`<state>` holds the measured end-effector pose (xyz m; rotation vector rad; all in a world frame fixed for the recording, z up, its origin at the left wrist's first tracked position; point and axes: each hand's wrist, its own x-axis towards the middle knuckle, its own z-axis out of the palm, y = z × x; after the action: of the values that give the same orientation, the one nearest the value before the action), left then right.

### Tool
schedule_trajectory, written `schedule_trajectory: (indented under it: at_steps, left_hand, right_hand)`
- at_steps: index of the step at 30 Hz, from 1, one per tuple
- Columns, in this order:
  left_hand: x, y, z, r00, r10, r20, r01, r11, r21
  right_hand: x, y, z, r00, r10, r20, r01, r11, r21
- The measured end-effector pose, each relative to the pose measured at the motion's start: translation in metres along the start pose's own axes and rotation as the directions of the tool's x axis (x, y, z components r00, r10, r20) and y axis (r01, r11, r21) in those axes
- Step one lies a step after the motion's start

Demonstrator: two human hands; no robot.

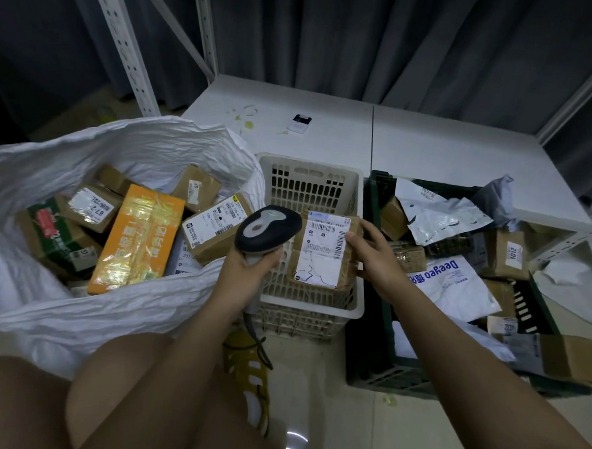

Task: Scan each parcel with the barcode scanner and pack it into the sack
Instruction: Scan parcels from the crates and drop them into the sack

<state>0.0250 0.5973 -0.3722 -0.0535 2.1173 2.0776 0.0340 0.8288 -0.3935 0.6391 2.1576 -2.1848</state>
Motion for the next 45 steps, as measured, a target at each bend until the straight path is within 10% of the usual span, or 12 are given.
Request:
schedule_trajectory:
  at_steps: [18,45]
  left_hand:
    - [-0.004,-0.016,0.004,0.993,-0.007,0.121,-0.011,0.989,0.144]
    - [0.004,0.088,-0.101,0.943,0.256,-0.215,-0.224,0.961,0.162]
  right_hand:
    - [0.008,0.006,0.027,0.995,-0.075,-0.07,0.077,0.997,0.028]
    - [-0.013,-0.102,0.135,0.915,-0.378,0.139,0.388,0.92,-0.056]
